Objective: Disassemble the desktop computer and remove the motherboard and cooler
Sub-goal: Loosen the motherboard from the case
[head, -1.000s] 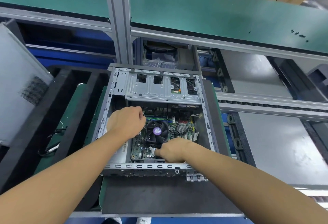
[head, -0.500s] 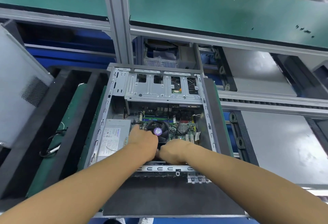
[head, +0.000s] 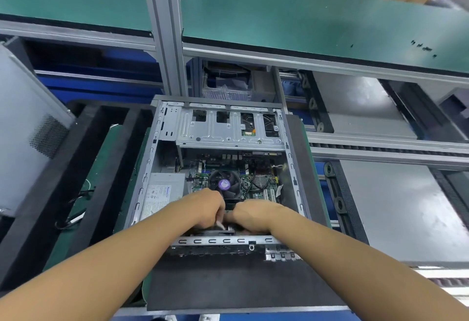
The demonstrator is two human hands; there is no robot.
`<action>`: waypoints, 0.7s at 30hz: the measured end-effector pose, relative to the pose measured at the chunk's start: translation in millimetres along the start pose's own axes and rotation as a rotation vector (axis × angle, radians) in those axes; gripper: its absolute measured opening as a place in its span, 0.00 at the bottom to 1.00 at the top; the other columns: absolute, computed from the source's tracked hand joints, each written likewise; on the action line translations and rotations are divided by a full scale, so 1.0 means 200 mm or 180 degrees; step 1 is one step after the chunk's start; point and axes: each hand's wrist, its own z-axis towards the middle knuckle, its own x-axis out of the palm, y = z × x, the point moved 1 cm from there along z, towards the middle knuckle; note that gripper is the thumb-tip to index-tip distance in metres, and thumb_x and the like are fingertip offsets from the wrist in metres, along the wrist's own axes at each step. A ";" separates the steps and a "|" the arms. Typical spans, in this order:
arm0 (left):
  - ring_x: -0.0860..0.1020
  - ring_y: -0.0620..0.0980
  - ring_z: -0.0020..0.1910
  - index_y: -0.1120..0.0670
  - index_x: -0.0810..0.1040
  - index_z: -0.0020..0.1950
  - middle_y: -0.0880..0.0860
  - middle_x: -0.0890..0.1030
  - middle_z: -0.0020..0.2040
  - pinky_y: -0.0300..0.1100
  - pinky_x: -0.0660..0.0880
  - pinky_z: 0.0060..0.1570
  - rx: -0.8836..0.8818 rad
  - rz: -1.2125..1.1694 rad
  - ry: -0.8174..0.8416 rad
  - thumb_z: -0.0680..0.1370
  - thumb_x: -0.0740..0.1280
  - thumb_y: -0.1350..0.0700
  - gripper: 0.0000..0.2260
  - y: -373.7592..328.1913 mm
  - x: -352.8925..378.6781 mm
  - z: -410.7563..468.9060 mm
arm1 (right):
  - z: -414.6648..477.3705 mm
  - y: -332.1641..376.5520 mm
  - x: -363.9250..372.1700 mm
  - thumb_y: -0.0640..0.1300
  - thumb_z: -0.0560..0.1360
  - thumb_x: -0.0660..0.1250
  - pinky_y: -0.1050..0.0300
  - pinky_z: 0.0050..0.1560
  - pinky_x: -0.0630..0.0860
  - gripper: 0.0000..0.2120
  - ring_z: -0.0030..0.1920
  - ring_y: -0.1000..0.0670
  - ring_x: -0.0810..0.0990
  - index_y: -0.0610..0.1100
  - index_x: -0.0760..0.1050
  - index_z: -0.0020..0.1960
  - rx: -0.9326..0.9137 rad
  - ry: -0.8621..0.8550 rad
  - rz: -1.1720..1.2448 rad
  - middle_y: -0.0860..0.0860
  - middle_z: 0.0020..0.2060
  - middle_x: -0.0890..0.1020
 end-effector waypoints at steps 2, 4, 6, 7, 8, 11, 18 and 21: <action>0.76 0.49 0.41 0.51 0.81 0.41 0.46 0.78 0.38 0.38 0.71 0.37 0.0196 -0.0029 0.0247 0.72 0.60 0.69 0.16 0.02 -0.05 -0.03 | -0.01 0.00 -0.01 0.41 0.79 0.63 0.52 0.37 0.67 0.13 0.38 0.43 0.74 0.43 0.74 0.63 0.0003 -0.0066 0.0044 0.46 0.37 0.76; 0.74 0.50 0.40 0.53 0.80 0.44 0.48 0.80 0.40 0.45 0.73 0.40 0.0339 0.0138 0.0422 0.72 0.59 0.67 0.13 0.02 -0.06 -0.04 | -0.01 0.00 -0.01 0.41 0.79 0.64 0.51 0.37 0.70 0.14 0.42 0.40 0.78 0.44 0.73 0.64 0.0020 -0.0088 0.0030 0.41 0.43 0.79; 0.74 0.54 0.45 0.56 0.73 0.56 0.56 0.79 0.50 0.51 0.73 0.45 0.0276 0.0181 0.0419 0.76 0.60 0.61 0.10 0.02 -0.05 -0.05 | -0.02 0.00 0.00 0.41 0.79 0.63 0.51 0.37 0.70 0.15 0.45 0.39 0.79 0.45 0.72 0.66 0.0023 -0.0095 0.0014 0.40 0.46 0.80; 0.74 0.55 0.47 0.55 0.69 0.61 0.57 0.78 0.53 0.52 0.71 0.46 0.0250 0.0198 0.0433 0.78 0.61 0.57 0.12 0.01 -0.04 -0.05 | -0.02 0.01 0.01 0.42 0.79 0.64 0.51 0.38 0.69 0.16 0.45 0.39 0.79 0.45 0.71 0.67 0.0020 -0.0124 -0.0001 0.40 0.47 0.80; 0.74 0.56 0.48 0.53 0.67 0.64 0.57 0.78 0.56 0.50 0.70 0.46 0.0271 0.0229 0.0469 0.79 0.60 0.54 0.14 0.00 -0.03 -0.05 | -0.02 0.01 0.01 0.42 0.79 0.64 0.50 0.38 0.70 0.16 0.45 0.39 0.79 0.46 0.71 0.67 0.0013 -0.0154 -0.0016 0.40 0.47 0.80; 0.74 0.55 0.57 0.50 0.69 0.69 0.55 0.76 0.66 0.45 0.67 0.49 0.0427 0.0188 0.0457 0.81 0.57 0.51 0.16 0.00 -0.04 -0.05 | -0.01 -0.01 0.03 0.43 0.79 0.65 0.48 0.39 0.73 0.16 0.48 0.38 0.80 0.48 0.71 0.66 0.0042 -0.0192 -0.0015 0.39 0.49 0.80; 0.68 0.51 0.31 0.52 0.68 0.32 0.50 0.69 0.30 0.43 0.65 0.31 0.0602 0.0685 -0.0120 0.81 0.56 0.44 0.20 0.07 -0.06 -0.13 | -0.01 -0.03 0.04 0.51 0.78 0.68 0.45 0.47 0.79 0.18 0.49 0.40 0.81 0.46 0.70 0.64 -0.0102 -0.0375 0.0087 0.44 0.52 0.81; 0.64 0.52 0.29 0.53 0.66 0.29 0.51 0.65 0.27 0.44 0.68 0.35 0.0508 0.0752 -0.0177 0.78 0.57 0.46 0.19 0.10 -0.08 -0.16 | -0.01 -0.05 0.05 0.52 0.78 0.67 0.47 0.46 0.78 0.15 0.48 0.40 0.81 0.46 0.70 0.59 -0.0090 -0.0397 -0.0005 0.45 0.51 0.80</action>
